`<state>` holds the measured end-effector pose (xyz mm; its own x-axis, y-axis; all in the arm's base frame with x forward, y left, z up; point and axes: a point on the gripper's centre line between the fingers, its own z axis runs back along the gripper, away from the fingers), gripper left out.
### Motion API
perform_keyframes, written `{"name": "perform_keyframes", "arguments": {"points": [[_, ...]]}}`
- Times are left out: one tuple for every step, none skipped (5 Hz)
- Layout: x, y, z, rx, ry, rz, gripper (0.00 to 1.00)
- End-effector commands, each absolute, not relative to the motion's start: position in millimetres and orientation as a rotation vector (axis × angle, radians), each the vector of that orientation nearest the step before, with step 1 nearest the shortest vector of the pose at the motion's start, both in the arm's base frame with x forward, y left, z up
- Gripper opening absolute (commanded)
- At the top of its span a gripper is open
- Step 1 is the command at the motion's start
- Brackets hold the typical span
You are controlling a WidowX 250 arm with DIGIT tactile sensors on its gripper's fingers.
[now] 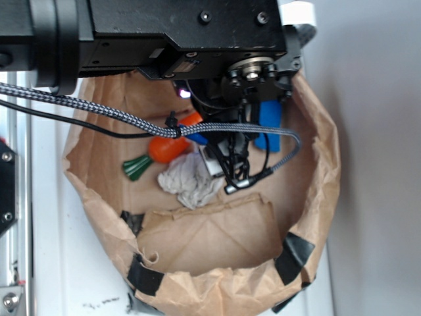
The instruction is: Grab the carrot.
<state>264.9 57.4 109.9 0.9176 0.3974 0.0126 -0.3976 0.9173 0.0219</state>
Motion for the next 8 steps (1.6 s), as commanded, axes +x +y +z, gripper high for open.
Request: {"name": "perform_keyframes", "arguments": {"points": [[268,72,81,0.068,-0.013,0.339,1.00],[268,72,81,0.068,-0.013,0.339,1.00],[268,72,81,0.068,-0.013,0.339,1.00],[247,74,77,0.039,-0.097,0.547,1.00],[233,70,47,0.105,-0.114,0.577,1.00],[228,74,32,0.147,-0.092,0.566,1.00],[235,74,27,0.143,-0.069,0.536,1.00],[247,72,23,0.144,-0.053,0.529,0.00]]}}
